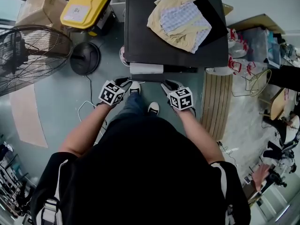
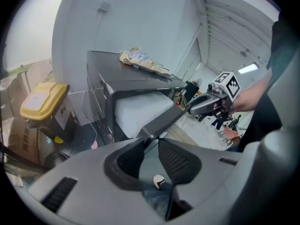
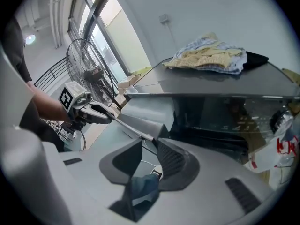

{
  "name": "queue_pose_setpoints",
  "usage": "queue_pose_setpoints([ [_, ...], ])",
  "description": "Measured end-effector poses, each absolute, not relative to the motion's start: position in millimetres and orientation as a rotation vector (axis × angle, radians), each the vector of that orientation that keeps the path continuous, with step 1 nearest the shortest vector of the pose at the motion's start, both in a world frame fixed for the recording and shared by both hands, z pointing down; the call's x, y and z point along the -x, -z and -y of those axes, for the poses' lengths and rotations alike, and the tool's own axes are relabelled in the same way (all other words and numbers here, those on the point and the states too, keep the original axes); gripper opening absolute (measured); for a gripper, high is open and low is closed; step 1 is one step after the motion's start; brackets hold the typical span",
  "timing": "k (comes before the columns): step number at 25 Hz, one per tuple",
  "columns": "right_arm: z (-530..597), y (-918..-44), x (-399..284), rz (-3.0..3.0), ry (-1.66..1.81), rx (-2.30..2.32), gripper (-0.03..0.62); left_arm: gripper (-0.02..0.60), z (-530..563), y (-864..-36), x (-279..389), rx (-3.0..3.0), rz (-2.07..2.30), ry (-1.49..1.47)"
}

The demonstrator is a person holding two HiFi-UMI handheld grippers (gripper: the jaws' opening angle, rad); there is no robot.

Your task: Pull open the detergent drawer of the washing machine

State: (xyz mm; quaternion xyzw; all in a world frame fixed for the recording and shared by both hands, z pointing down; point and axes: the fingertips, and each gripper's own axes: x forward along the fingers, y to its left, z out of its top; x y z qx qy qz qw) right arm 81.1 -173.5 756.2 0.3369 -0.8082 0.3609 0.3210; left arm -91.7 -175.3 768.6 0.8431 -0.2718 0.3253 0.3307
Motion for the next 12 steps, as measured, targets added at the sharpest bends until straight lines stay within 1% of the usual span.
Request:
queue_pose_setpoints([
  [12,137.4,-757.6,-84.5,2.117,-0.956,-0.846,0.098,0.101,138.8,-769.4,87.4,-2.194,0.696,-0.856],
])
